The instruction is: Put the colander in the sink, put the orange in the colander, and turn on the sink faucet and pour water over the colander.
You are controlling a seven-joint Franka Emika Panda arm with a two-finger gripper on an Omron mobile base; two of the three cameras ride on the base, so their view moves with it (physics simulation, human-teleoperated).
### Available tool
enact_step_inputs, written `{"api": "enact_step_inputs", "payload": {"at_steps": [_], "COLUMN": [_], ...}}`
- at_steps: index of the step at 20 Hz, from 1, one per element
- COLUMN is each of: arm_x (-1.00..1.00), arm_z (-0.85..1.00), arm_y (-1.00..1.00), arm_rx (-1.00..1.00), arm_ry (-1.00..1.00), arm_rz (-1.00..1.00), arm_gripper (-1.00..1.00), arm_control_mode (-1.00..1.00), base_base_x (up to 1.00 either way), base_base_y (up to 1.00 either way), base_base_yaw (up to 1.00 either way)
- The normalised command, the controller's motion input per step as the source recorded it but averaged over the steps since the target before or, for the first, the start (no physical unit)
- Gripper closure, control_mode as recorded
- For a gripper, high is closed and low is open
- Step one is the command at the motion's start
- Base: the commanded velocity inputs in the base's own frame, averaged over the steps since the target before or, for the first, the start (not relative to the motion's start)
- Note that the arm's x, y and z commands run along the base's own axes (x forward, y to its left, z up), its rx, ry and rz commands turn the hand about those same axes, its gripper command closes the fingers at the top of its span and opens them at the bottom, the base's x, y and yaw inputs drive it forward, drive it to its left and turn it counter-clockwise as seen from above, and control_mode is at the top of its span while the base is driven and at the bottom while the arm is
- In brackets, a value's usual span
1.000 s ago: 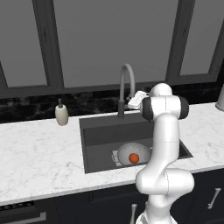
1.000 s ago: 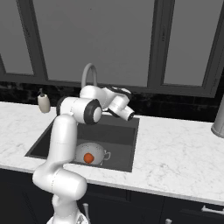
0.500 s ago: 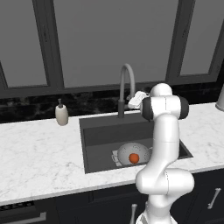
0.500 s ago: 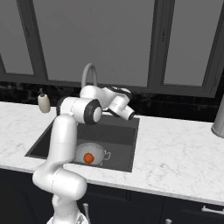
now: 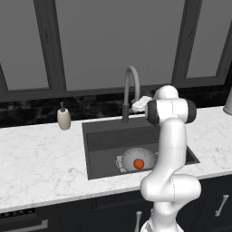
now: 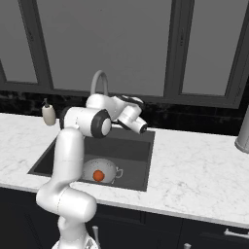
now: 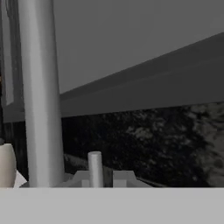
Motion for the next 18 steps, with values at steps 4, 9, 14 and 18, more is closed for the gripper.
{"api": "enact_step_inputs", "payload": {"at_steps": [4, 9, 14, 18], "arm_x": [0.01, 0.02, 0.04, 0.07], "arm_z": [0.0, 0.0, 0.0, 0.0], "arm_y": [-0.05, -0.24, -0.51, -0.68], "arm_rx": [0.04, 0.01, 0.01, 0.03], "arm_ry": [0.0, 0.0, 0.02, 0.02], "arm_rz": [-0.2, -0.25, -0.2, -0.14], "arm_gripper": [1.0, 1.0, 1.0, 1.0], "arm_control_mode": [-1.0, -1.0, -1.0, -1.0], "base_base_x": [0.0, 0.0, 0.0, 0.0], "base_base_y": [0.0, 0.0, 0.0, 0.0], "base_base_yaw": [0.0, 0.0, 0.0, 0.0]}}
